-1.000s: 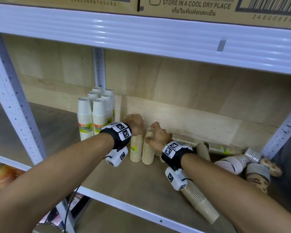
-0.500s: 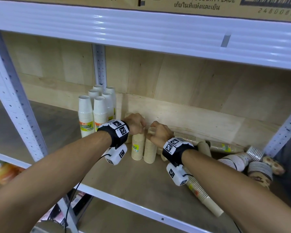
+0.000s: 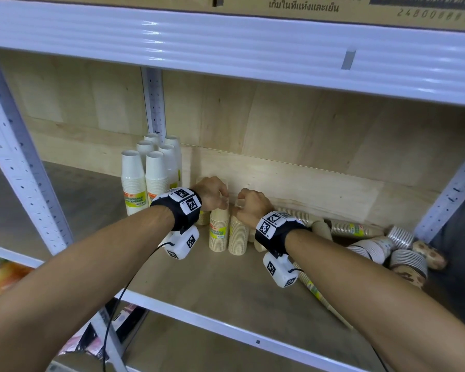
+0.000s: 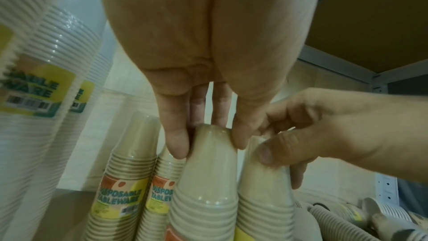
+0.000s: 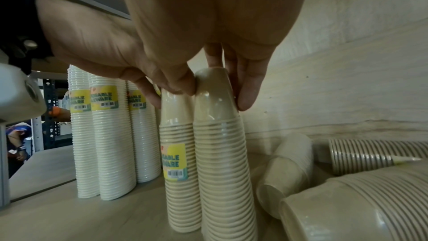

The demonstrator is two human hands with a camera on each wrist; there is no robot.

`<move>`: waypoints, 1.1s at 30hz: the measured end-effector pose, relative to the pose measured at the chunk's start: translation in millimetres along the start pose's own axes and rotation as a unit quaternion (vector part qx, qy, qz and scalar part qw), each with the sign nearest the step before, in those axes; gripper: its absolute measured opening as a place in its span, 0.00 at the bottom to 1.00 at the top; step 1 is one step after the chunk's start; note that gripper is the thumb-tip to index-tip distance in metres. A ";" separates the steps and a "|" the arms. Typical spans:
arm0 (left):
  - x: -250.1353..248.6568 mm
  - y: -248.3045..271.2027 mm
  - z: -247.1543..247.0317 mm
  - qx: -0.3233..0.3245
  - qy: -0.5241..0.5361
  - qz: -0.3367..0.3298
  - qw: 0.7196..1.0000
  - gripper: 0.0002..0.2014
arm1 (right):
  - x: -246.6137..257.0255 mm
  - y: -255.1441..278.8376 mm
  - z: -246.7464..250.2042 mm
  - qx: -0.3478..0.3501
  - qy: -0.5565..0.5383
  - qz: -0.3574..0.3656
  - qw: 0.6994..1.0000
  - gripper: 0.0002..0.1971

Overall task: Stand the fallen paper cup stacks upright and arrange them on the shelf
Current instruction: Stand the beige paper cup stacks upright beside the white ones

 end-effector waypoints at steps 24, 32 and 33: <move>0.1 -0.8 -3.2 -0.002 0.010 -0.027 1.000 0.15 | 4.5 -0.7 3.3 0.029 -0.017 0.011 0.999 0.15; -1.9 -1.0 -2.2 0.001 0.018 -0.013 1.000 0.13 | 2.5 -5.9 3.3 0.013 0.012 -0.022 1.000 0.18; -2.5 -1.4 -1.8 0.002 0.018 -0.010 1.000 0.13 | 3.2 -7.0 3.3 0.020 0.012 -0.019 1.000 0.16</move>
Point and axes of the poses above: each hand's wrist, its own y-axis away from the middle knuckle, its own z-axis out of the back of the hand, x = y × z, the point moved 4 cm from there along -y, towards the middle knuckle, and after that the axes turned 7 degrees about -z, right-handed, at the moved point
